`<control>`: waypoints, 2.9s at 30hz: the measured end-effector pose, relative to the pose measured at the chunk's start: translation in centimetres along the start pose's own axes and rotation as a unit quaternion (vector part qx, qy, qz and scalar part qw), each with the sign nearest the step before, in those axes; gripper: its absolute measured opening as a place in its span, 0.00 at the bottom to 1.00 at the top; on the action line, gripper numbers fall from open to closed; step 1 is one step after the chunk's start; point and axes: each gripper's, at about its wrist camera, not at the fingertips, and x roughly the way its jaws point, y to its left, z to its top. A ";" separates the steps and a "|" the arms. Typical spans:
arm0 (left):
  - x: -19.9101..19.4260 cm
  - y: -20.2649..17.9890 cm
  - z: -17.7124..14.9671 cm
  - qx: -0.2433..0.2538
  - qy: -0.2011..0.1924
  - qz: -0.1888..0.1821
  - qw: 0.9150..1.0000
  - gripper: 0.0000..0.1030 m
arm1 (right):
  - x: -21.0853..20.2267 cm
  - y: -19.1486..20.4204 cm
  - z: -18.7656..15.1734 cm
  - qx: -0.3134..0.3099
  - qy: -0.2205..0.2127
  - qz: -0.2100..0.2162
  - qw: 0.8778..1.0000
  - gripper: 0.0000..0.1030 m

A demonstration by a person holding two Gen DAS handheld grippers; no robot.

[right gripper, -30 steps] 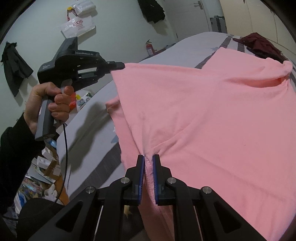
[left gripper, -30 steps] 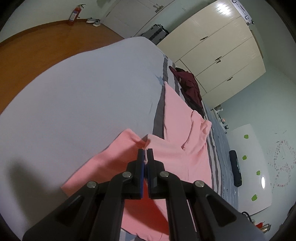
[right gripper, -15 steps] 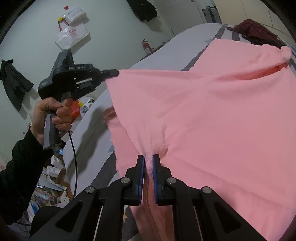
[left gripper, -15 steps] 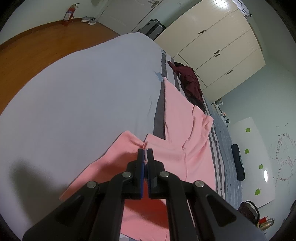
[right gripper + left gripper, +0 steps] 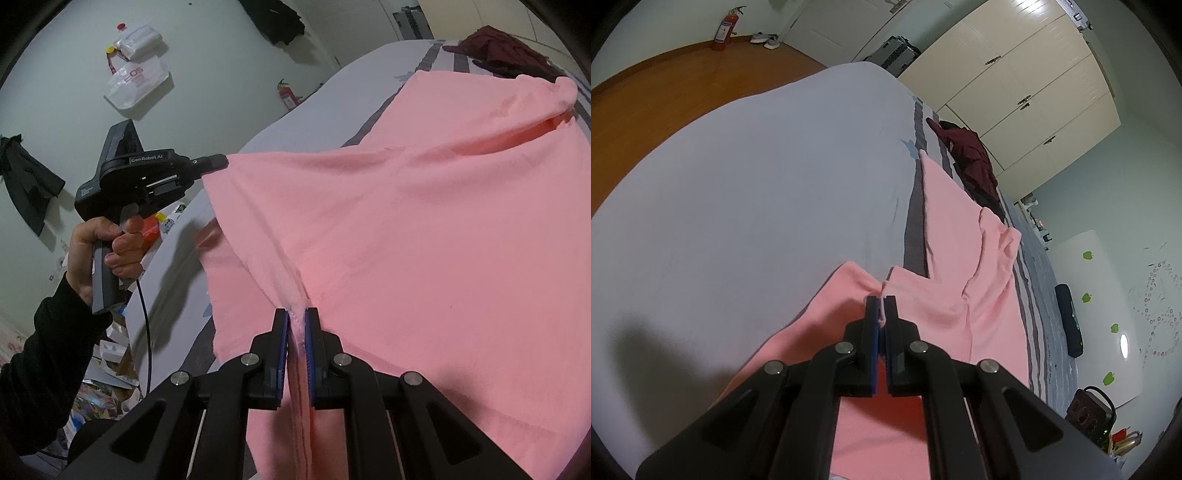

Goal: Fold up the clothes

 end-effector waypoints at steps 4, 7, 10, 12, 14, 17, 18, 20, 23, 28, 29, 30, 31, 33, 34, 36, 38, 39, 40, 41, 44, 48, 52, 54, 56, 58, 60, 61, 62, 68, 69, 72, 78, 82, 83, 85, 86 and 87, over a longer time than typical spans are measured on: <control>0.1 0.2 -0.3 0.003 0.000 0.003 1.000 0.01 | -0.2 0.4 -0.3 -0.006 0.005 0.006 1.000 0.08; -0.4 0.5 -0.8 0.005 0.000 0.004 1.000 0.01 | 0.0 1.4 -0.7 -0.019 0.012 0.016 1.000 0.08; -1.1 1.1 -1.5 0.007 0.006 0.007 1.000 0.01 | 0.8 3.9 -1.7 -0.064 0.025 0.011 0.998 0.08; -1.4 1.7 -1.9 0.011 0.011 0.013 1.000 0.01 | 1.3 5.1 -2.1 -0.084 0.028 -0.001 0.996 0.08; -1.8 2.2 -2.1 0.004 0.011 0.014 1.000 0.01 | 1.6 5.7 -2.4 -0.087 0.031 -0.010 0.996 0.08; -2.5 2.7 -2.1 -0.002 0.006 0.015 1.000 0.01 | 1.6 5.5 -2.6 -0.083 0.035 -0.006 0.996 0.08; -2.7 2.7 -2.1 -0.002 0.004 0.016 1.000 0.01 | 1.5 5.6 -2.7 -0.086 0.036 -0.005 0.996 0.08; -3.2 2.8 -2.0 -0.002 0.001 0.017 1.000 0.01 | 1.3 5.8 -2.8 -0.090 0.038 -0.003 0.995 0.08; -3.5 3.2 -1.9 0.000 0.000 0.023 1.000 0.01 | 1.0 6.1 -2.8 -0.090 0.037 -0.001 0.995 0.08; -3.9 4.0 -1.7 0.002 -0.001 0.037 0.999 0.01 | 1.5 6.5 -2.8 -0.087 0.035 0.000 0.996 0.08; -4.0 4.1 -1.7 0.003 -0.001 0.040 0.999 0.01 | 1.4 6.5 -3.0 -0.086 0.035 0.001 0.996 0.08; -4.0 4.3 -1.7 0.004 0.000 0.042 0.999 0.01 | 1.2 6.4 -3.1 -0.086 0.035 0.001 0.996 0.08; -4.0 4.4 -1.7 0.005 0.001 0.044 0.999 0.01 | 1.2 6.3 -3.2 -0.086 0.036 0.001 0.996 0.08; -3.8 4.6 -1.8 0.008 0.003 0.049 0.999 0.01 | 1.3 6.2 -3.1 -0.084 0.035 -0.001 0.996 0.08; -3.6 4.7 -1.9 0.010 0.005 0.053 0.999 0.01 | 1.3 5.8 -3.1 -0.082 0.034 -0.002 0.996 0.08; -3.1 4.8 -2.2 0.017 0.012 0.064 0.998 0.01 | 1.4 5.2 -3.0 -0.078 0.036 -0.004 0.996 0.08; -2.7 4.9 -2.5 0.027 0.017 0.074 0.997 0.01 | 1.8 4.9 -3.1 -0.075 0.039 -0.008 0.996 0.08; -2.5 4.7 -2.6 0.039 0.017 0.080 0.996 0.01 | 1.8 4.7 -3.1 -0.074 0.040 -0.010 0.996 0.08; -2.3 4.5 -2.6 0.049 0.017 0.084 0.995 0.01 | 1.8 4.7 -3.1 -0.075 0.039 -0.012 0.996 0.08; -2.3 4.4 -2.7 0.057 0.016 0.088 0.994 0.01 | 1.8 4.7 -3.1 -0.077 0.038 -0.015 0.996 0.08; -2.3 3.9 -2.9 0.080 0.016 0.101 0.991 0.01 | 1.6 4.7 -3.2 -0.084 0.036 -0.025 0.995 0.10; -3.0 3.1 -3.3 0.099 0.013 0.109 0.989 0.01 | 0.8 4.2 -3.1 -0.085 0.034 -0.024 0.995 0.10; -3.8 3.3 -4.0 0.100 0.017 0.110 0.989 0.01 | -0.1 3.2 -2.8 -0.084 0.040 -0.010 0.996 0.09; -3.7 3.9 -4.5 0.097 0.020 0.117 0.988 0.01 | -0.6 2.9 -2.6 -0.092 0.043 -0.009 0.995 0.09; -2.9 4.5 -4.6 0.091 0.028 0.123 0.988 0.01 | -0.7 2.6 -2.6 -0.096 0.047 -0.015 0.994 0.09; -2.0 5.1 -4.8 0.087 0.034 0.131 0.987 0.02 | -0.5 2.3 -2.6 -0.103 0.054 -0.026 0.993 0.09; -1.7 5.5 -4.9 0.079 0.035 0.133 0.987 0.02 | -0.5 2.1 -2.5 -0.105 0.056 -0.029 0.992 0.10; -1.9 5.5 -4.9 0.080 0.033 0.139 0.987 0.04 | -0.8 2.0 -2.4 -0.104 0.056 -0.028 0.993 0.10; -2.0 5.4 -4.9 0.080 0.031 0.145 0.986 0.06 | -1.1 1.8 -2.3 -0.101 0.058 -0.026 0.993 0.14; -5.2 6.1 -4.2 0.067 -0.016 0.223 0.972 0.17 | -4.2 0.8 -2.3 -0.093 0.049 -0.010 0.994 0.32; -5.8 5.9 -4.1 0.071 -0.026 0.223 0.972 0.17 | -5.2 0.0 -2.2 -0.083 0.043 -0.003 0.996 0.32; -5.5 3.8 -4.0 0.108 -0.023 0.205 0.972 0.17 | -7.5 -2.4 -1.5 -0.057 0.014 -0.022 0.998 0.32; -0.3 -1.8 -3.6 0.169 0.016 0.163 0.972 0.17 | -10.7 -8.8 0.4 -0.004 -0.040 -0.109 0.993 0.32; 4.3 -4.7 -2.6 0.179 0.040 0.149 0.972 0.17 | -11.3 -11.7 0.9 0.011 -0.051 -0.149 0.987 0.32; 5.6 -5.3 -2.3 0.178 0.046 0.147 0.972 0.17 | -11.0 -12.0 0.7 0.018 -0.047 -0.153 0.987 0.32; 7.6 -5.3 -1.7 0.175 0.057 0.158 0.970 0.17 | -10.3 -12.5 0.3 0.035 -0.039 -0.159 0.986 0.32; 8.4 -5.2 -1.4 0.175 0.062 0.167 0.968 0.17 | -10.0 -12.8 -0.1 0.044 -0.034 -0.159 0.986 0.32; 9.2 -5.1 -1.2 0.175 0.066 0.177 0.966 0.17 | -10.0 -13.1 -0.5 0.048 -0.031 -0.159 0.986 0.32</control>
